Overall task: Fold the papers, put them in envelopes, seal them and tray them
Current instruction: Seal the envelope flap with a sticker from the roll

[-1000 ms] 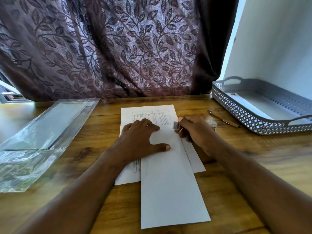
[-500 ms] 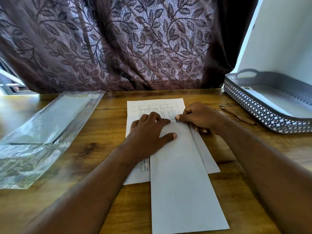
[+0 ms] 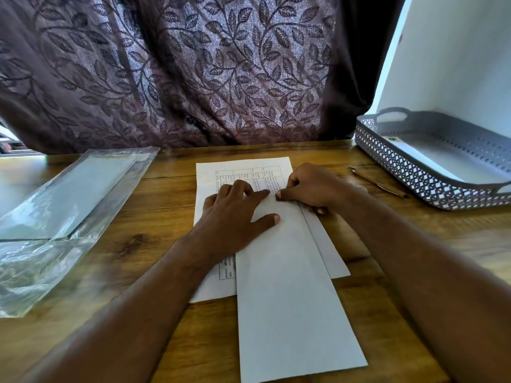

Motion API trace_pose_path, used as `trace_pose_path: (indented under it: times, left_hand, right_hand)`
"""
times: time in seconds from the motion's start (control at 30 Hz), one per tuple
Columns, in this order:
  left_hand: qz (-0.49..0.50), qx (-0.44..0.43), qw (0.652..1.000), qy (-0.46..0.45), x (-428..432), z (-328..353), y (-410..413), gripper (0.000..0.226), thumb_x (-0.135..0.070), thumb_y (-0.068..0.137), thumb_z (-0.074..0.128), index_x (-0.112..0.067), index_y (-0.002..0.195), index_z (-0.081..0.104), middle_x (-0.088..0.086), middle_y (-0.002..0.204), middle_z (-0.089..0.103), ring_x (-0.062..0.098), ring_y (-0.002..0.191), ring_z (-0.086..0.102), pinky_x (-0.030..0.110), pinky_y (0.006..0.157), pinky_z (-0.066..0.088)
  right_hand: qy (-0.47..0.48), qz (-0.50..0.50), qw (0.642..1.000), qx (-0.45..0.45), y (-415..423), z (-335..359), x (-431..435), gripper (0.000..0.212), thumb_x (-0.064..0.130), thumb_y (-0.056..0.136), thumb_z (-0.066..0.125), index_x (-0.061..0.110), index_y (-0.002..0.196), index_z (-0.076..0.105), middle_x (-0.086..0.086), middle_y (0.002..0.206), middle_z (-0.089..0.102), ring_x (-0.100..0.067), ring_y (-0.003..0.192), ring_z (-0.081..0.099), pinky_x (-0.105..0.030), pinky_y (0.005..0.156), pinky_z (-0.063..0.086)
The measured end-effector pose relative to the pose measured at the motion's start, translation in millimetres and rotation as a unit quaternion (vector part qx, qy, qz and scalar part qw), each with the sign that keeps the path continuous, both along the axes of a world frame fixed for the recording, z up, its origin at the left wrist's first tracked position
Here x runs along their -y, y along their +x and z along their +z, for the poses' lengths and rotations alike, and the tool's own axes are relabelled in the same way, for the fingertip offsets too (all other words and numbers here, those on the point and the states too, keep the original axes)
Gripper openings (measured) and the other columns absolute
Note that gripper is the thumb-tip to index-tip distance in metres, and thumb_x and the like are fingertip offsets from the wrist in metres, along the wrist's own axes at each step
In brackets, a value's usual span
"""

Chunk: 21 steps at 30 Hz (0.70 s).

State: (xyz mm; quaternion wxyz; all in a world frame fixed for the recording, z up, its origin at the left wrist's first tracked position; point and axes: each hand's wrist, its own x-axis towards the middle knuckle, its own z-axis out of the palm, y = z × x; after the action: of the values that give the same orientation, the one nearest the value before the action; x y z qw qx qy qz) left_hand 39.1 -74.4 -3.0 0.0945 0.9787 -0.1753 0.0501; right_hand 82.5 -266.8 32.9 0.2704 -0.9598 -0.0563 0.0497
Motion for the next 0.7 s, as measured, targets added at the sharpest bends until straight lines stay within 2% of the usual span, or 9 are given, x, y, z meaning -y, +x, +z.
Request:
trace_pose_path:
  times: [0.13,0.3,0.4,0.47,0.57,0.7]
  left_hand:
    - [-0.006,-0.002,1.0,0.012,0.1,0.7,0.4,0.067,-0.071,0.093,0.033,-0.044,0.153,0.022,-0.002,0.144,0.03,0.023,0.137,0.025,0.049,0.112,0.026]
    - [-0.019,-0.012,1.0,0.017,-2.0,2.4,-0.9,0.056,-0.069,0.094,0.031,-0.056,0.149,0.024,-0.003,0.138,0.031,0.023,0.133,0.025,0.049,0.111,0.025]
    - [-0.027,-0.012,0.999,0.021,-0.9,5.9,-0.5,0.054,-0.069,0.094,0.032,-0.057,0.146,0.03,-0.003,0.137,0.033,0.023,0.132,0.028,0.049,0.11,0.028]
    - [-0.028,-0.005,0.999,0.034,-0.1,7.1,-1.7,0.054,-0.068,0.095,0.031,-0.055,0.147,0.029,-0.002,0.139,0.033,0.023,0.133,0.03,0.049,0.111,0.028]
    - [-0.023,0.003,0.999,0.039,1.9,6.8,-4.3,0.053,-0.065,0.097,0.031,-0.053,0.148,0.029,-0.002,0.142,0.034,0.023,0.136,0.032,0.05,0.115,0.025]
    - [-0.014,-0.008,1.0,0.025,3.7,7.8,-4.7,0.051,-0.064,0.097,0.034,-0.049,0.146,0.035,-0.003,0.144,0.035,0.023,0.138,0.031,0.051,0.115,0.024]
  right_hand:
    - [-0.001,0.003,1.0,-0.006,0.7,1.3,1.4,0.03,0.036,0.092,0.072,0.007,0.089,0.07,-0.006,0.064,0.067,-0.009,0.034,0.051,-0.018,0.035,0.038]
    - [0.002,0.001,1.0,0.002,-2.9,2.8,-0.7,0.029,0.033,0.091,0.074,0.005,0.094,0.068,-0.001,0.058,0.062,-0.005,0.027,0.048,-0.016,0.034,0.037]
    - [0.012,-0.018,1.0,-0.002,-2.1,1.5,0.1,0.037,0.033,0.09,0.075,0.0,0.103,0.066,-0.005,0.058,0.066,-0.007,0.029,0.05,-0.019,0.036,0.041]
    - [0.007,-0.033,0.999,0.001,-2.9,2.3,1.2,0.041,0.037,0.088,0.077,0.004,0.107,0.063,-0.005,0.057,0.067,-0.007,0.03,0.052,-0.02,0.037,0.043]
    - [0.015,-0.058,0.998,0.002,-3.7,2.9,5.7,0.041,0.043,0.084,0.079,0.007,0.1,0.065,-0.004,0.058,0.068,-0.007,0.03,0.051,-0.017,0.036,0.039]
    - [0.069,-0.101,0.993,-0.009,-2.0,-1.5,7.9,0.034,0.035,0.085,0.08,0.004,0.089,0.066,-0.007,0.057,0.068,-0.007,0.028,0.05,-0.015,0.032,0.034]
